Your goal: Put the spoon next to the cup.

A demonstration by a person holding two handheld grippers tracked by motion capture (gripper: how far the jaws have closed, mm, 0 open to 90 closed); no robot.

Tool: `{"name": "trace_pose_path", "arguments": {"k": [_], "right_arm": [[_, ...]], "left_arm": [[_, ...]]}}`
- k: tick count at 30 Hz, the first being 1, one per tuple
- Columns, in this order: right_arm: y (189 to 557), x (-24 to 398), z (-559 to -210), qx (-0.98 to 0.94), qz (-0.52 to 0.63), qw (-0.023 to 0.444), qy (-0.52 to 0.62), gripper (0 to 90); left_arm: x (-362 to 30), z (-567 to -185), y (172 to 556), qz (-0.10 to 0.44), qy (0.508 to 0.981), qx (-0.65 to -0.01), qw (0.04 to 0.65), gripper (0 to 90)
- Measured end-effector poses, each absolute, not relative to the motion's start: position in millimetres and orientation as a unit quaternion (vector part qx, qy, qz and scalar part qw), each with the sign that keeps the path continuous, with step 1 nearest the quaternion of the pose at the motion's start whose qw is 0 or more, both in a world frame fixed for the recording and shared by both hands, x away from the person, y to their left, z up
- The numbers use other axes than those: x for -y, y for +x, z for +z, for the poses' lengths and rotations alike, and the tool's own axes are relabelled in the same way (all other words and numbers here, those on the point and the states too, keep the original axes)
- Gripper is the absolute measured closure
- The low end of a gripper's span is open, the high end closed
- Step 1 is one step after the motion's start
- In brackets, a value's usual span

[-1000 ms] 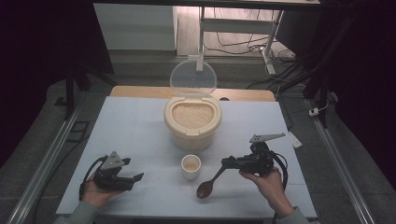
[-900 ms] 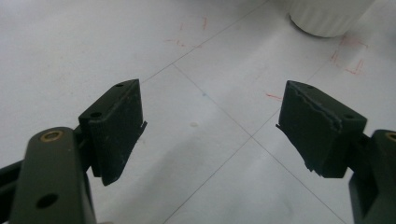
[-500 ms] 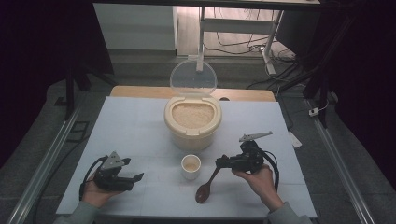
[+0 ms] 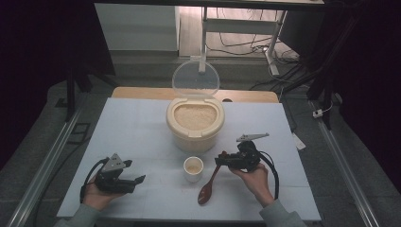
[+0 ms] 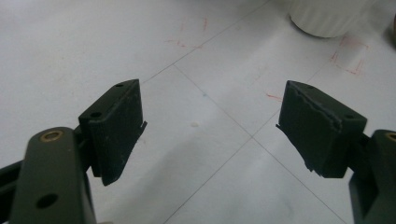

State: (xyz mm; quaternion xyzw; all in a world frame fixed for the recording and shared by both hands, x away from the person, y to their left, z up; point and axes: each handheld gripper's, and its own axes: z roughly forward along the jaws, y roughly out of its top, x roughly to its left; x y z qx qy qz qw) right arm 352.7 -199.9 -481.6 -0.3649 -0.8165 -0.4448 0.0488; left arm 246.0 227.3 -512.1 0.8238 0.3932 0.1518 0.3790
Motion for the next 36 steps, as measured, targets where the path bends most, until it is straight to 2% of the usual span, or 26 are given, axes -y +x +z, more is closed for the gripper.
{"name": "trace_pose_path", "arguments": {"k": [8,14,27,36], "right_arm": [[362,191,-496,0.825,-0.427,0.026,-0.37,60.8],[361,183,-501,0.842,-0.397,-0.027,-0.363,49.8],[372,176,-517,0.846,-0.361,-0.08,-0.384,39.4],[357,199,-502,0.828,-0.405,-0.095,-0.376,39.2]], "left_arm": [[-227,-512,246,0.151,0.825,-0.393,0.378,21.6],[-226,-512,246,0.152,0.825,-0.392,0.377,21.6],[-226,-513,246,0.151,0.826,-0.392,0.376,21.5],[-227,-513,245,0.151,0.824,-0.394,0.378,21.4]]}}
